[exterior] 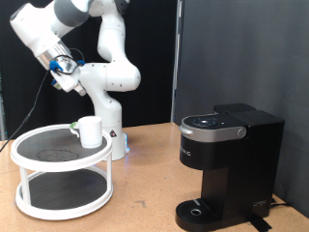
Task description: Make a cup of coffee with the keurig machine
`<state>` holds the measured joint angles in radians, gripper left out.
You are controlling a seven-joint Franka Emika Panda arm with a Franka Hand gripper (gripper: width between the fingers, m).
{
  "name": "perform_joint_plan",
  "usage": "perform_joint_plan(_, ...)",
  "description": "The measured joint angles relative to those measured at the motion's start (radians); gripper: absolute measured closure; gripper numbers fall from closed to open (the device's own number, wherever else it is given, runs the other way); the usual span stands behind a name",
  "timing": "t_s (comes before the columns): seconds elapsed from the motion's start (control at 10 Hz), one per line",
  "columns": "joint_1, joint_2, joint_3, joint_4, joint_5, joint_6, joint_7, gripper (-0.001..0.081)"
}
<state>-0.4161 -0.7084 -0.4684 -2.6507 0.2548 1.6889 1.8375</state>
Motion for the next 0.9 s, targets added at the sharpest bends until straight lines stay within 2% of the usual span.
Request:
perform_joint_plan(0.4,-0.012,0.008,-0.072,0.024,-0.024,0.001,-0.026,0.0806)
perform_joint_plan(0.7,-0.017,0.051,-0.089,0.023,-0.032,0.036,-0.003,0.0806)
perform_joint_plan(0.9,-0.017,0.09,-0.098,0.011,-0.029,0.094,0.006,0.0783)
